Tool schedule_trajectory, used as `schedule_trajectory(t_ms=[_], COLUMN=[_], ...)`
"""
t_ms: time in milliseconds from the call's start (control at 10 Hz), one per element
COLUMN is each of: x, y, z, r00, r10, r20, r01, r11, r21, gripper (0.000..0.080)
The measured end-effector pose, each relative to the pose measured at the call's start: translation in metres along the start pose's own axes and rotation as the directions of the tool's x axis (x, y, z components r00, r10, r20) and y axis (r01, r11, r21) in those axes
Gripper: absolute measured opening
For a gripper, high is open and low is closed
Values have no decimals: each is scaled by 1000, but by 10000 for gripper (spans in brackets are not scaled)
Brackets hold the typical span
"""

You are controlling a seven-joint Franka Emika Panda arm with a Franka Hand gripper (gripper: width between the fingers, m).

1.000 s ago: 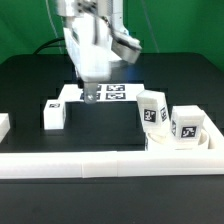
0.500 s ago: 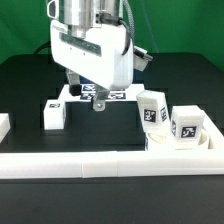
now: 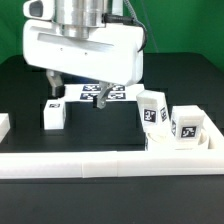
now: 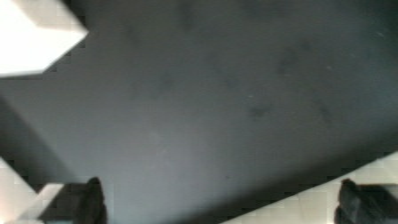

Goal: Assemble stool

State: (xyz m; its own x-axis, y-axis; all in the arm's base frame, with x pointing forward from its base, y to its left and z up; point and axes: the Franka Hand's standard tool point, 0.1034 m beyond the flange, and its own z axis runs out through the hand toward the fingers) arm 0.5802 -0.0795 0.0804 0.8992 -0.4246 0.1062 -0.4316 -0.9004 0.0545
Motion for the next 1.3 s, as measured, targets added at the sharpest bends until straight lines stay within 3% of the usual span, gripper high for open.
schedule_trajectory(t_ms=[200,600,700,900,1000,1300], x=[2,2,2,-5,-14,-15], y=[20,26,41,61,65,61], z=[0,1,5,18,24,22], r00=[993,958,947,942,946,942], r10=[-118,-285,-319,-334,-320,-321], r20=[18,24,37,38,58,100], r01=[118,285,318,334,319,320], r11=[993,958,948,942,947,947], r21=[0,0,18,19,23,34], gripper=[649,649,649,649,649,649])
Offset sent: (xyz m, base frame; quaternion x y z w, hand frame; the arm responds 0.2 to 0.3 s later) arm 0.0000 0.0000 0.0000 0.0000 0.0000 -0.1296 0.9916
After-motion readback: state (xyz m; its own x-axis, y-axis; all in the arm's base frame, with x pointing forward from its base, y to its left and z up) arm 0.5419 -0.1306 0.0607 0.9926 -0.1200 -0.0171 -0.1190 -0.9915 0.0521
